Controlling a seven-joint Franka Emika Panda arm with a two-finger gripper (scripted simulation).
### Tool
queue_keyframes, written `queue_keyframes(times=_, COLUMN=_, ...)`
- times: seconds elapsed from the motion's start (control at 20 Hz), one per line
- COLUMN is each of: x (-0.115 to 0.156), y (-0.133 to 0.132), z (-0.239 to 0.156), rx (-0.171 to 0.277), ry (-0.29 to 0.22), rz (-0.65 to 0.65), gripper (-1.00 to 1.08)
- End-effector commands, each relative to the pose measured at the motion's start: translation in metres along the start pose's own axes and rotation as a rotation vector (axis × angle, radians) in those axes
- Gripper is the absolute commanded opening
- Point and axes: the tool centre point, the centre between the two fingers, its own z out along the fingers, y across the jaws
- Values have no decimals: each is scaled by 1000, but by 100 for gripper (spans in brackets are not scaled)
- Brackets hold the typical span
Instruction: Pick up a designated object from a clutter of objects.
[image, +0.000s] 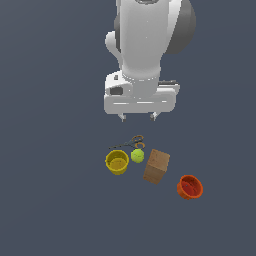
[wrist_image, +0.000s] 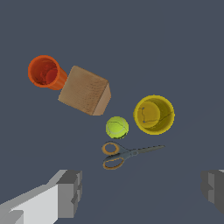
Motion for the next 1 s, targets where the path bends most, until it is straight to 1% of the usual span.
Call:
queue_keyframes(times=0.0, x=3, y=0, z=13, rx=-2, ry=-2, rz=15, gripper=100)
queue_keyframes(times=0.25, x=8, y=-1, z=52, rx=-8, ry=-4, rz=58, gripper=100)
queue_keyframes(times=0.45, x=11, y=-2, z=94, rx=-14, ry=-6, rz=104, gripper=100)
queue_keyframes(times=0.7, x=10, y=-4, z=145, rx=-21, ry=-8, rz=159, gripper=100)
queue_keyframes(times=0.95, x=6, y=-6, z=179, rx=-24, ry=-9, rz=196, gripper=100)
